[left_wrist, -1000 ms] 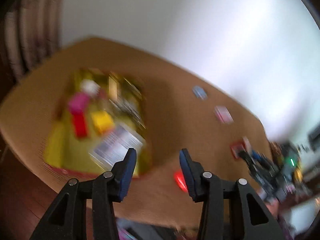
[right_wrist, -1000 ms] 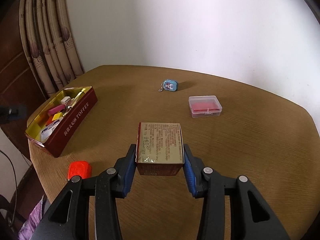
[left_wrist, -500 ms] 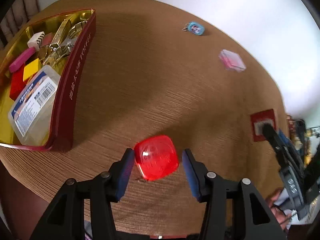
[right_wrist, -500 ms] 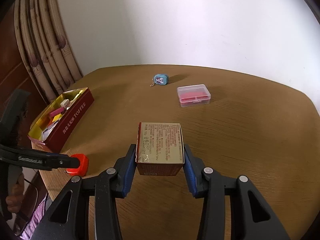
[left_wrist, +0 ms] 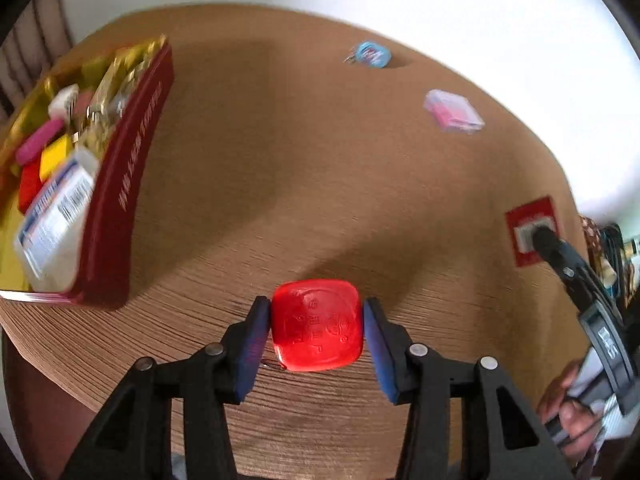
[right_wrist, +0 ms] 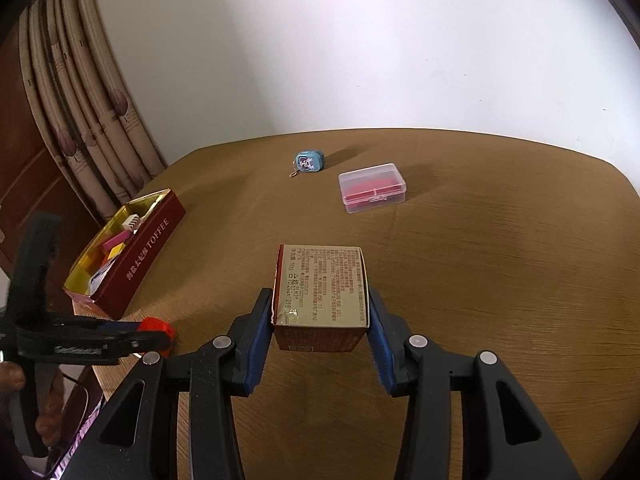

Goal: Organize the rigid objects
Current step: 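Hold the tape measure in the left tool while the right tool carries the red-and-white box toward the tin, then drop the tape measure into the tin with the left tool while the right tool lowers the red-and-white box in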

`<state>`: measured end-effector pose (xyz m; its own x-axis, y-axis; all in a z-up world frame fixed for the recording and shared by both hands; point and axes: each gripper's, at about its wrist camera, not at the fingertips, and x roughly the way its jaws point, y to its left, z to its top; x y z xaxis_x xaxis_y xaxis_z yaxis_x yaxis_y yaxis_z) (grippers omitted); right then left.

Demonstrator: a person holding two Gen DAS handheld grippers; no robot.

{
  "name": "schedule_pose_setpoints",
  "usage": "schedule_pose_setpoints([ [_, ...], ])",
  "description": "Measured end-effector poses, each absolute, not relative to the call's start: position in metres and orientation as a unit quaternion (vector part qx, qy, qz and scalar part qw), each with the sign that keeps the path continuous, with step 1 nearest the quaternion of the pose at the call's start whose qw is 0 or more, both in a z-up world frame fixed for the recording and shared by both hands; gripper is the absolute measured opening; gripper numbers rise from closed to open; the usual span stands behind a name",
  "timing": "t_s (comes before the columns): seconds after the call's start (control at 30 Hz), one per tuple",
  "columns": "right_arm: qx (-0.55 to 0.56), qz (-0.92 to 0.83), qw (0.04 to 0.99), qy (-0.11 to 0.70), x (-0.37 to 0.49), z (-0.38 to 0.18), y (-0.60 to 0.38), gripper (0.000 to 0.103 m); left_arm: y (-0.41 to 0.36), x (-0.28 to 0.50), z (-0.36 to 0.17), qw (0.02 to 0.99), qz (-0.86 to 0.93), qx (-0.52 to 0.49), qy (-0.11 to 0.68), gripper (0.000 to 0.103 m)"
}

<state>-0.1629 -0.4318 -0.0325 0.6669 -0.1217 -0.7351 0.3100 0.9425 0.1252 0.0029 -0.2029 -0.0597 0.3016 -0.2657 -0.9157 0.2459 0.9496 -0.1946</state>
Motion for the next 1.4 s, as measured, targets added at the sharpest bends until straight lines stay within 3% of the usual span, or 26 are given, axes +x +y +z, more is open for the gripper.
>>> schedule_pose_setpoints([
  [0.17, 0.115, -0.123, 0.906, 0.388, -0.163, -0.026, -0.429, 0.042, -0.177, 0.000, -0.009, 0.834, -0.163, -0.014, 0.527, 0.048],
  [0.33, 0.100, -0.113, 0.913, 0.380, -0.159, -0.013, -0.414, 0.042, -0.100, 0.018, 0.026, 0.864, -0.089, -0.017, 0.495, 0.048],
  [0.57, 0.086, -0.084, 0.917, 0.381, -0.144, -0.002, -0.381, 0.042, -0.007, 0.050, 0.001, 0.858, 0.008, 0.000, 0.513, 0.048],
  [0.87, 0.048, -0.050, 0.918, 0.391, -0.116, 0.010, -0.334, 0.042, 0.009, 0.057, -0.038, 0.839, 0.016, -0.008, 0.545, 0.049],
  [1.0, 0.034, -0.016, 0.920, 0.391, -0.093, 0.018, -0.304, 0.042, 0.013, 0.047, -0.028, 0.861, 0.039, 0.007, 0.507, 0.049],
  [1.1, 0.045, 0.030, 0.916, 0.396, -0.068, 0.019, -0.280, 0.042, 0.027, 0.026, -0.012, 0.880, 0.040, -0.037, 0.471, 0.050],
  [1.17, 0.061, 0.063, 0.911, 0.402, -0.048, 0.017, -0.266, 0.042, 0.038, 0.007, -0.005, 0.891, 0.056, -0.060, 0.446, 0.056],
  [1.4, 0.127, 0.140, 0.861, 0.473, 0.055, -0.027, -0.209, 0.042, 0.060, -0.037, 0.004, 0.919, 0.081, -0.088, 0.375, 0.059],
])
